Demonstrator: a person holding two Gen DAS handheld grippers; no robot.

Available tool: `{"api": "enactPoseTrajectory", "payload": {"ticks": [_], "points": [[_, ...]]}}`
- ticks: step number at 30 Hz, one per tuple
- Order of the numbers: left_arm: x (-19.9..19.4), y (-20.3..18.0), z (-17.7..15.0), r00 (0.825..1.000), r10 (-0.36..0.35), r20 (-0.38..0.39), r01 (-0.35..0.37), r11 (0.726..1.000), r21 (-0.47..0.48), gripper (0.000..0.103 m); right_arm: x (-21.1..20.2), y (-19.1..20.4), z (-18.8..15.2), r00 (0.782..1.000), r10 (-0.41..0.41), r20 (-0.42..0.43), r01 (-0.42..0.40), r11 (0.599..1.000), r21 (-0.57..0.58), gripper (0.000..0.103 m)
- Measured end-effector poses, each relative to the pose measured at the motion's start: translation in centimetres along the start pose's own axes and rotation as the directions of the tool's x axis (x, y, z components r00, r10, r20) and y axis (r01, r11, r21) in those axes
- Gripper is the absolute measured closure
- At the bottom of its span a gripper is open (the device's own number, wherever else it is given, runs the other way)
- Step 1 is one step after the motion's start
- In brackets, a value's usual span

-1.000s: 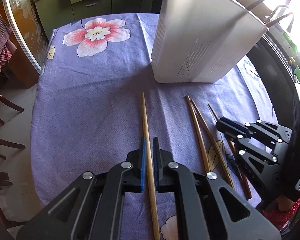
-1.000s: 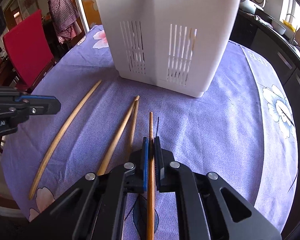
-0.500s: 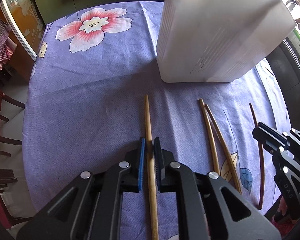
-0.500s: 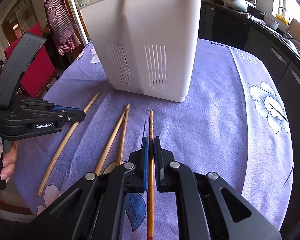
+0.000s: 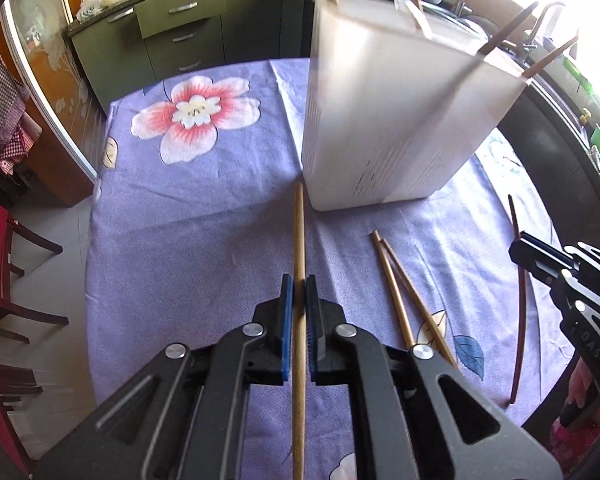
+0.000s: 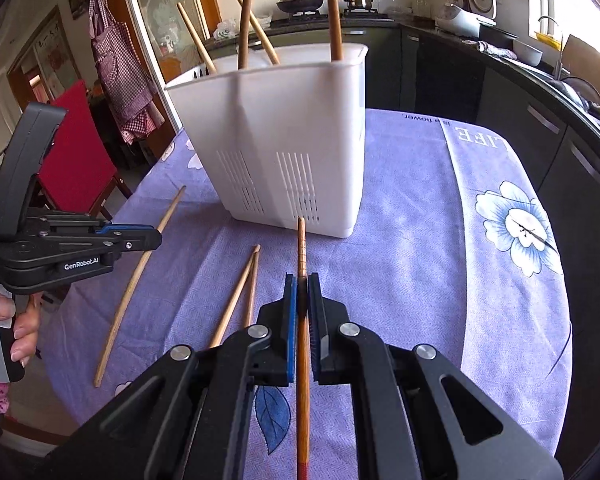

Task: Organize utensils
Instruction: 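Carry both held chopsticks up over the white holder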

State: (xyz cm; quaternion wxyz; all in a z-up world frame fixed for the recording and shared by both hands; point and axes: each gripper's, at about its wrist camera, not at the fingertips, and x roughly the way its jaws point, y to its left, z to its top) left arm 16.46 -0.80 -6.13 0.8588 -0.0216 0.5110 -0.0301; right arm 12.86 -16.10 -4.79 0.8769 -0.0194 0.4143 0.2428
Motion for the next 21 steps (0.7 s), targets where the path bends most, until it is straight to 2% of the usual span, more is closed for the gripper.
{"api": "enactPoseTrajectory", "payload": {"ticks": [8,21], "points": [[-6.8,-0.5,-0.3,0.992,-0.022,0.123,0.017,0.999,0.038,0.097,-5.7,-0.1,1.0,0.993,0.016,0.117,-0.017,1.0,0.009,0.097],[-11.6,-2.2,-1.9,0.977,-0.057,0.207,0.036,0.994,0.103,0.097,-9.7,0.3,0.1,0.981,0.037,0.189,-0.04,0.999,0.013,0.097]]}}
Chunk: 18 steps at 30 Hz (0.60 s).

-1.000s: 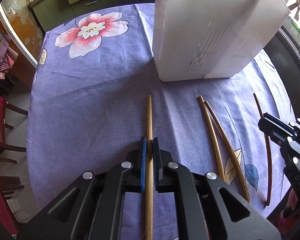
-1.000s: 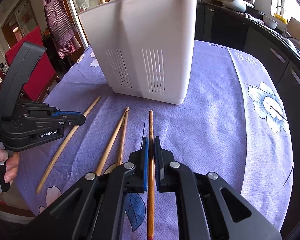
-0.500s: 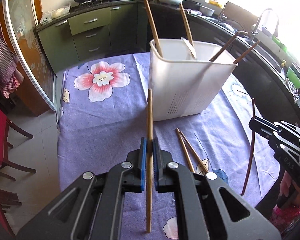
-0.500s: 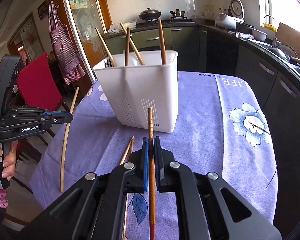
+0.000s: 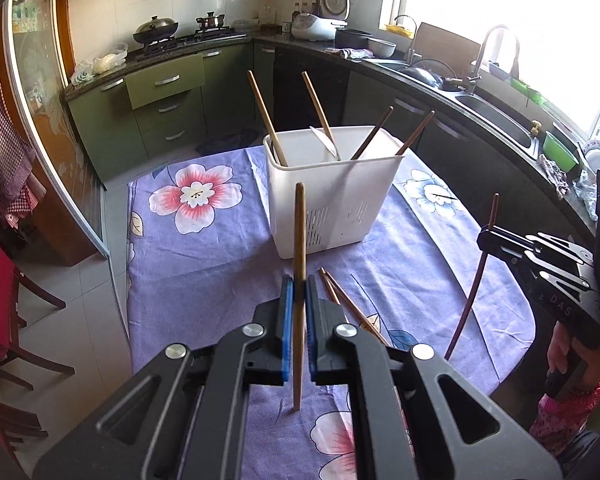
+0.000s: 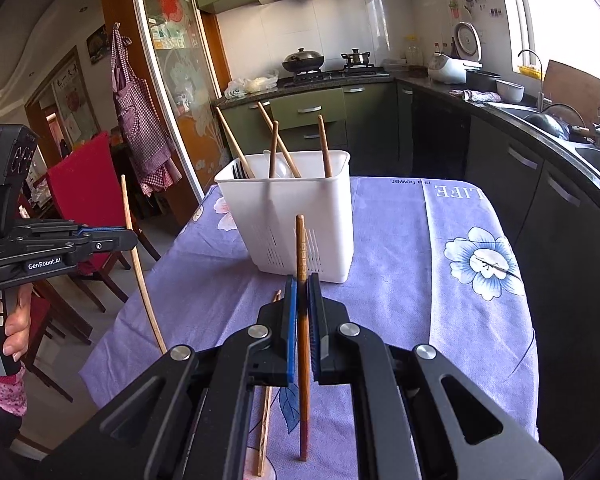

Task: Organize utensils
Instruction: 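Carry both held chopsticks up over the white holder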

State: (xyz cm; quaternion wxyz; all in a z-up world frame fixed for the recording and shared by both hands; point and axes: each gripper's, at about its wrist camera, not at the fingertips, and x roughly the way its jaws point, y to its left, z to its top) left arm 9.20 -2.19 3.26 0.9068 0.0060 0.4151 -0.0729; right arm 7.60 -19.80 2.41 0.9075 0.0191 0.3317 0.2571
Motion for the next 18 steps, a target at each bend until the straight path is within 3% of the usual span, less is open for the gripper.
{"api": "enactPoseTrajectory", "payload": {"ticks": [18], "points": [[-1.9,-0.4,0.5,0.999,-0.027,0.039,0.026,1.0,0.012,0.097,-1.7,0.9,0.7,0.998,0.036,0.051,-0.035,0.999,-0.01,0.097]]}}
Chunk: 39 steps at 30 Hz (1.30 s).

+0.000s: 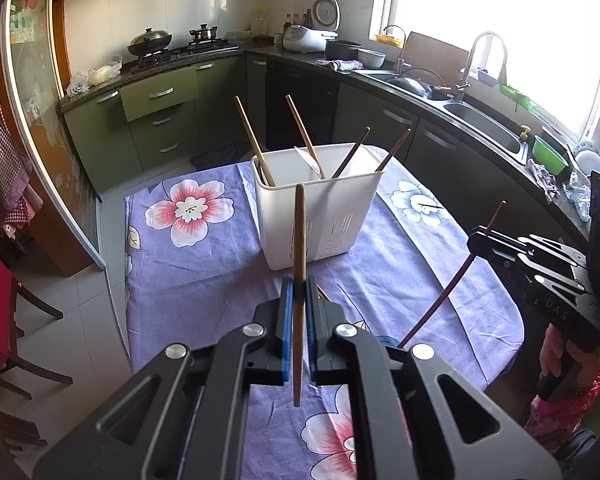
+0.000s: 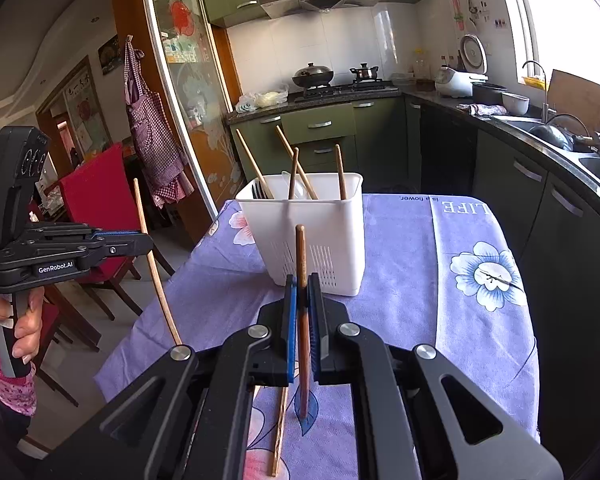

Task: Organize utensils
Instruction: 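Carry both held chopsticks up over the white holder, then lower both chopsticks into the white holder and open both grippers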

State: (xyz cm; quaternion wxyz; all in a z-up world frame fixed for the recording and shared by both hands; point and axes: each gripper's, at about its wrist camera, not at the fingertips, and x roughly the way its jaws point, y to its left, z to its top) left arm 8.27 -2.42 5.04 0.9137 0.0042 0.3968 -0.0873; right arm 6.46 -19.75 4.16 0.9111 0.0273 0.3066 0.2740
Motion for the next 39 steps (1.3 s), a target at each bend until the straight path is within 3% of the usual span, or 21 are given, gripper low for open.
{"api": "enactPoseTrajectory", "payload": {"ticks": [6,12,20,26,31,39], "points": [[-1.1,-0.1,1.6,1.0,-0.014,0.028,0.013,1.0,0.008,0.097,-0.6,1.1,2.3,1.0,0.009,0.029,-0.008,0.999,-0.04,0.097],[-3.4,-0.6,5.4,0.994,-0.02,0.111,0.018,1.0,0.025,0.097,-1.5,2.5,7.2,0.996,0.03,0.079,-0.024,0.997,-0.077,0.097],[-6.0,-0.9,11.3,0.96,-0.013,0.278,0.011,1.0,0.01,0.097,-2.8,3.2,15.4,0.976,0.034,0.214,-0.02,0.998,-0.066,0.097],[-4.7,-0.2,14.5,0.938,0.018,0.346,-0.015,1.0,-0.011,0.097,-1.7,2.9,20.1,0.965,-0.016,0.263,0.029,0.998,-0.047,0.097],[-1.5,1.0,15.6,0.942,0.017,0.335,-0.003,0.999,-0.042,0.097,1.3,1.5,21.1,0.971,-0.066,0.228,0.073,0.997,-0.025,0.097],[2.6,1.0,14.1,0.966,0.024,0.258,-0.02,1.0,-0.02,0.097,6.7,-0.2,19.3,0.993,-0.059,0.103,0.06,0.998,-0.009,0.097]]}}
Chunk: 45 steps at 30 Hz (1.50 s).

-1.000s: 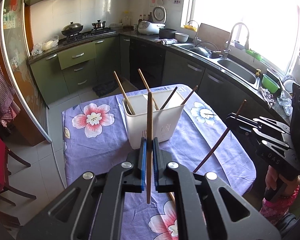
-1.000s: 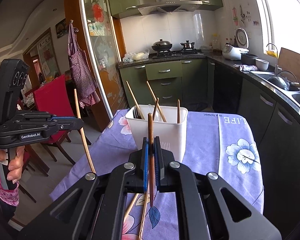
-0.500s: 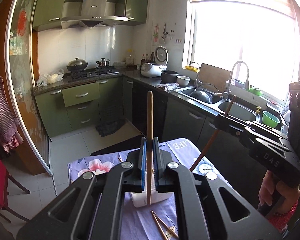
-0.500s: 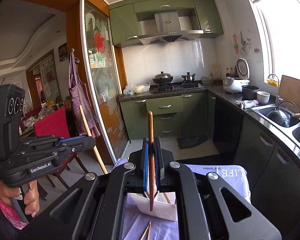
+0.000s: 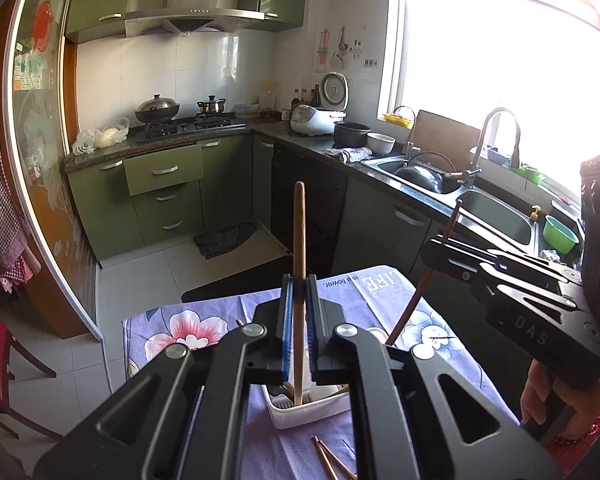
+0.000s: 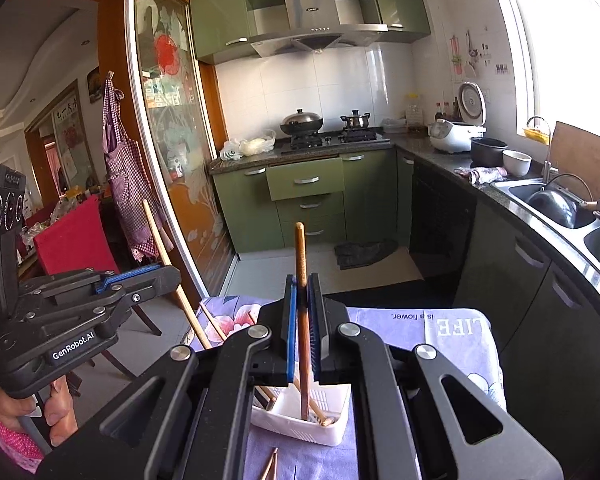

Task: Organize utensils
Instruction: 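Lower both chopsticks into the white holder and open both grippers, then return both grippers to the last two chopsticks and grasp one with the left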

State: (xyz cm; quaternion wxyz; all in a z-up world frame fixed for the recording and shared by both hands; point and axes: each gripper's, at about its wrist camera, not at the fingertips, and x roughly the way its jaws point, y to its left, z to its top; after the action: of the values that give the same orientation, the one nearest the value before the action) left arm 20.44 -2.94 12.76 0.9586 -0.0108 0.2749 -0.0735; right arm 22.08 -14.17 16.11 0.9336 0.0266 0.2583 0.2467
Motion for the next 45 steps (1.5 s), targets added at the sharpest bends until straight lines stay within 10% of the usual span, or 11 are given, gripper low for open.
{"api": "enactPoseTrajectory", "payload": {"ticks": [12,19,29,36,45], "points": [[-0.5,-0.6,-2.0,0.999,-0.004,-0.044,0.005,1.0,0.014,0.093,-3.1,0.3,-1.8,0.998,0.04,0.051,-0.04,0.999,0.001,0.094],[-1.6,-1.4,-6.9,0.989,0.005,-0.145,-0.005,1.0,0.002,0.056,-9.4,0.2,-6.8,0.995,0.039,0.087,-0.037,0.999,-0.022,0.069],[6.8,-3.1,-20.5,0.832,-0.042,-0.554,-0.009,0.996,-0.09,0.056,-10.7,-5.5,-17.9,0.996,-0.075,-0.057,0.081,0.991,0.107,0.062],[10.1,-3.1,-22.6,0.793,0.043,-0.608,-0.109,0.991,-0.073,0.072,-11.6,-8.9,-21.0,0.994,-0.07,-0.078,0.084,0.978,0.192,0.062],[11.1,-4.0,-22.6,0.79,0.053,-0.611,-0.134,0.987,-0.088,0.072,-11.5,-10.5,-21.8,0.996,-0.037,-0.081,0.056,0.97,0.238,0.062]]}}
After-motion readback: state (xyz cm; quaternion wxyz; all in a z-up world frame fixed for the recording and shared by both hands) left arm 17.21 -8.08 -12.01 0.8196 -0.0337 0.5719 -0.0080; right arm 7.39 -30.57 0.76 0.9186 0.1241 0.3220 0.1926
